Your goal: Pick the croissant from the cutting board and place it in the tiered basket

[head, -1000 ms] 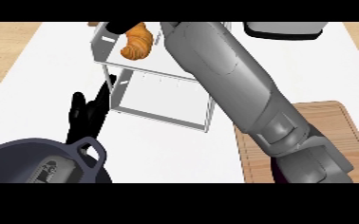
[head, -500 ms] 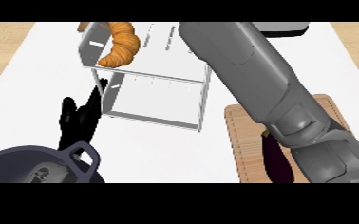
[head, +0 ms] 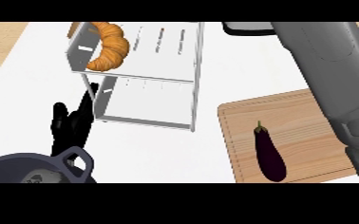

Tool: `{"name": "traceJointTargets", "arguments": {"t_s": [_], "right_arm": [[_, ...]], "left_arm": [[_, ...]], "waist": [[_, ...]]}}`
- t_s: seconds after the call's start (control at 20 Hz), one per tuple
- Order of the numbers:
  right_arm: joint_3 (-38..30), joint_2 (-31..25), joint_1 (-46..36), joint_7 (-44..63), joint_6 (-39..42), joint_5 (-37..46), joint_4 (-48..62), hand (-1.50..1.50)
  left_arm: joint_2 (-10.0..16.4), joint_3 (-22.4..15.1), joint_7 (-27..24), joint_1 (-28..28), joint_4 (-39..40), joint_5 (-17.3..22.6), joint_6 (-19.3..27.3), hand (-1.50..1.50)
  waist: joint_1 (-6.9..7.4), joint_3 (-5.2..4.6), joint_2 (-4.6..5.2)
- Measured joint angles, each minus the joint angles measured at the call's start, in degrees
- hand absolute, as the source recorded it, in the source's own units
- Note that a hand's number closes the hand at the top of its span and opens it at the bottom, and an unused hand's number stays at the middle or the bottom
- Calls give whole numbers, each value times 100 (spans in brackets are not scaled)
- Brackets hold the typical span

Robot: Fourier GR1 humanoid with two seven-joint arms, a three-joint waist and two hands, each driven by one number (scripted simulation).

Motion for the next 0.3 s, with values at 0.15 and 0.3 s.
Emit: {"name": "traceJointTargets", "arguments": {"t_s": [0.15, 0.3], "right_arm": [[-219, -444, 706, -57, 86, -221, -852, -150], [-424, -938, 1487, -96, 338, -479, -1708, -150]], "left_arm": [[9, 40, -24, 80, -31, -4, 15, 0], [26, 81, -43, 113, -46, 26, -27, 0]], "waist": [[-73, 7, -16], [-113, 1, -13]]}}
